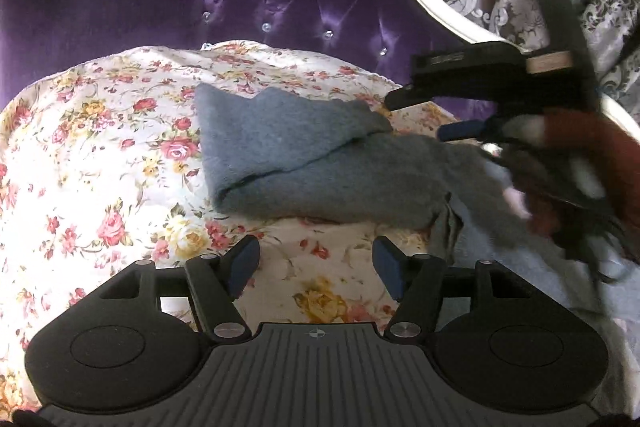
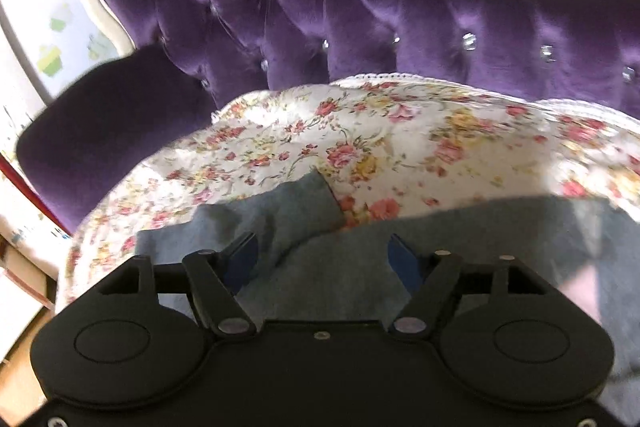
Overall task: Fold small clothes
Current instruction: 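Grasp the sweater hem with the right gripper and lift it toward the collar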
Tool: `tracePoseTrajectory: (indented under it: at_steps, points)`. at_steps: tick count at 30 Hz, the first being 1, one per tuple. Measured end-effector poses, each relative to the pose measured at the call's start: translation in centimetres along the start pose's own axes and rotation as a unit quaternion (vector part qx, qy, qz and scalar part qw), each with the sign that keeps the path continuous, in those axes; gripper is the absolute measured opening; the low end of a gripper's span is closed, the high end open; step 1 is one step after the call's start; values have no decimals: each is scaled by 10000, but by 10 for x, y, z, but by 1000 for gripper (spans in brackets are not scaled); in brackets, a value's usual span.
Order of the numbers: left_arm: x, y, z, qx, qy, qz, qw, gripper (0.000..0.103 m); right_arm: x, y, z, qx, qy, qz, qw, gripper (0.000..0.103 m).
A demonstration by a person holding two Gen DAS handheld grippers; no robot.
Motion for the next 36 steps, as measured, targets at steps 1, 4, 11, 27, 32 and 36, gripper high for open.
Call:
tracePoseTrajectory:
  at_steps: [1,4,11,27,32,36]
  points:
    - [0,1,0,22,15,-10,10000,61,8,-2,1,1,58,27,10000,78]
    - [-2,4,-1,98,53,-1,9999,61,28,-8,-1,79,216,52,9997,79]
    - [-1,5,-2,134,88,-7,9999,61,57,-14,7,19,197,88,9998,82]
    - [-2,8,-7,294,80,-85,9995,62,-7,-35,50,-48,-280,-274,9992,15]
    - [-1,10,-11,364,122,-92,9992,62,-95,-51,36,116,-178,-791,9966,13]
    - [-1,10,-14,409,218,-108,9989,62,-162,-48,-7,352,166,-1079,9934,9]
Point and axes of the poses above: each gripper's, at about its wrist camera, not at the fingertips, and x roughly the way its jaws point, z to its left, y to its underside, the point moved 8 cm from there along x, roughly the way its jaws point, and after that the axes turned 9 degrees about y, right-handed, at the moved point
